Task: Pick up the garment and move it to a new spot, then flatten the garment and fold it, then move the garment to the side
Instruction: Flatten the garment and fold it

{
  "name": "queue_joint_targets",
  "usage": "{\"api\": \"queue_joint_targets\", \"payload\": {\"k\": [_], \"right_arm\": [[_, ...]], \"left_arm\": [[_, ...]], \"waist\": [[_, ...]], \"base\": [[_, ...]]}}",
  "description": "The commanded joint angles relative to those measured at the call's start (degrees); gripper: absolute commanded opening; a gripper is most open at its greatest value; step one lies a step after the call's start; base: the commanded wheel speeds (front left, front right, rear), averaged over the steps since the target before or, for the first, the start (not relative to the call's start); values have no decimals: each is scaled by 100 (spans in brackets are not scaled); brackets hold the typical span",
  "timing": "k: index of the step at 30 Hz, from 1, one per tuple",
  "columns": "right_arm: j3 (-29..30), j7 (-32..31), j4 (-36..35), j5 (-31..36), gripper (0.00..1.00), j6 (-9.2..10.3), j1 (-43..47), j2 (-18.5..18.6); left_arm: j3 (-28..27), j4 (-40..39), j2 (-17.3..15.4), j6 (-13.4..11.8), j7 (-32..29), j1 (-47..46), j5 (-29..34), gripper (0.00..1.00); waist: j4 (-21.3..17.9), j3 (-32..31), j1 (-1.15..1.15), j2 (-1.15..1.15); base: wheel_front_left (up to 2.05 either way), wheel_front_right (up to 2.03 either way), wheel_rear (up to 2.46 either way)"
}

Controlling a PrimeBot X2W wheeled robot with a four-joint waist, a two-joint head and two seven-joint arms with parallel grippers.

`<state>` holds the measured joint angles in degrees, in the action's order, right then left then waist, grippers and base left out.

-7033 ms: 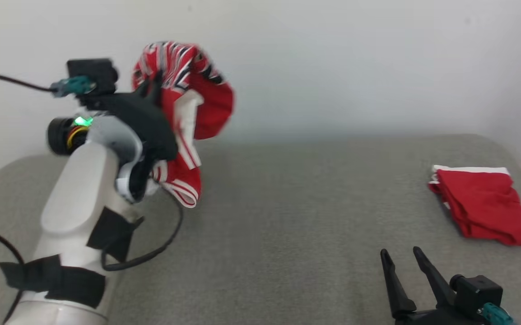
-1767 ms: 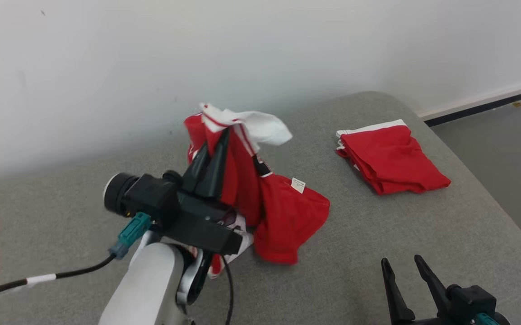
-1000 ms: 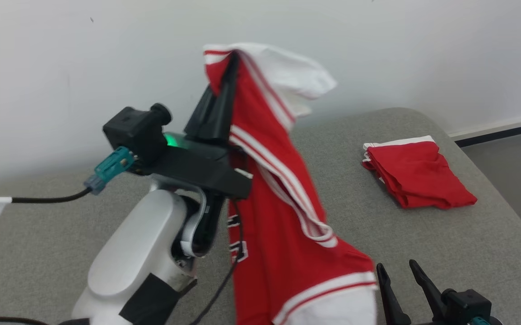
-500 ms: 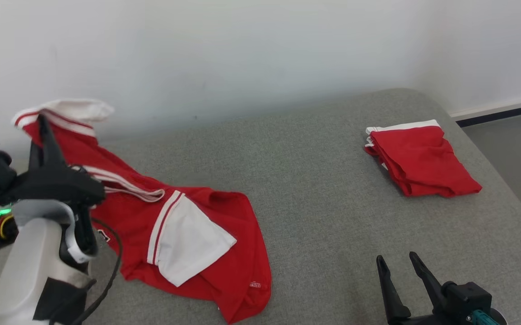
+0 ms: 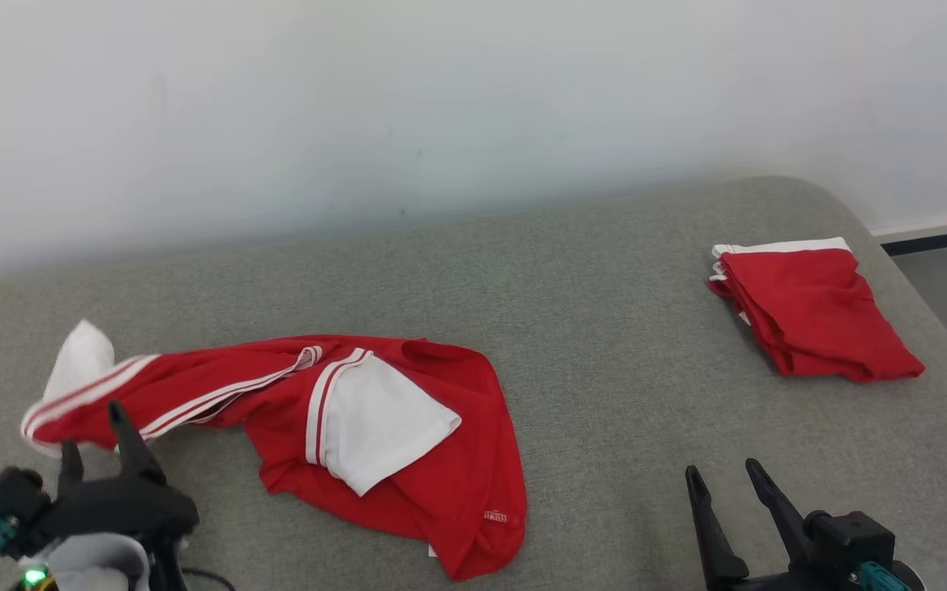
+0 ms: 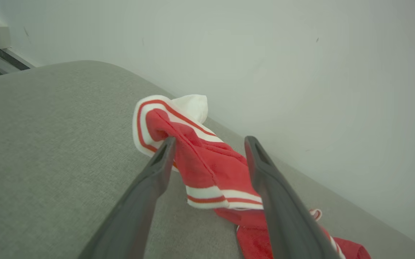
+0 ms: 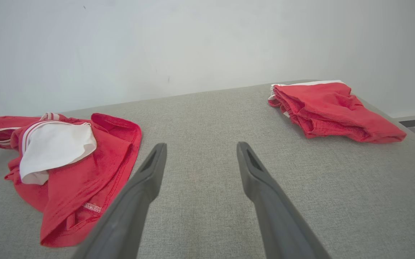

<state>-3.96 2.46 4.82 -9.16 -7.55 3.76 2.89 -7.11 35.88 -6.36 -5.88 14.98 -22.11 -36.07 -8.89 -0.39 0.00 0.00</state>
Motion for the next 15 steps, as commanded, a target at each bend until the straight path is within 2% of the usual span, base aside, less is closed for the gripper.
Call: {"api": "queue_joint_targets", "payload": {"k": [1, 6, 9, 10, 11, 14, 15], "right_arm": [[0, -17, -13, -20, 100, 14, 66, -1], [-30, -11, -4, -53, 100, 14, 103, -1], [-81, -39, 39, -72, 100, 14, 114, -3], [-81, -39, 39, -72, 100, 14, 114, -3], [-130, -107, 96, -88, 100, 14, 88, -2], [-266, -325, 227, -142, 100, 14, -15, -2], [-266, -325, 227, -142, 100, 14, -15, -2]], "left_arm": [[-10, 93, 2, 59, -65, 172, -87, 100], [25, 143, -91, 241, -78, 566, -73, 100], [111, -102, -141, 503, -19, 730, 65, 100], [111, -102, -141, 503, -19, 730, 65, 100], [239, -469, -68, 761, 10, 936, 229, 100], [308, -1643, 110, 997, 22, 1384, 701, 100], [308, -1643, 110, 997, 22, 1384, 701, 100]], "waist": [[183, -103, 0, 0], [427, -194, 0, 0], [583, -232, 0, 0], [583, -232, 0, 0], [696, -255, 0, 0], [885, -273, 0, 0], [885, -273, 0, 0]], "base": [[0, 0, 0], [0, 0, 0], [0, 0, 0], [0, 0, 0], [0, 0, 0], [0, 0, 0], [0, 0, 0]]}}
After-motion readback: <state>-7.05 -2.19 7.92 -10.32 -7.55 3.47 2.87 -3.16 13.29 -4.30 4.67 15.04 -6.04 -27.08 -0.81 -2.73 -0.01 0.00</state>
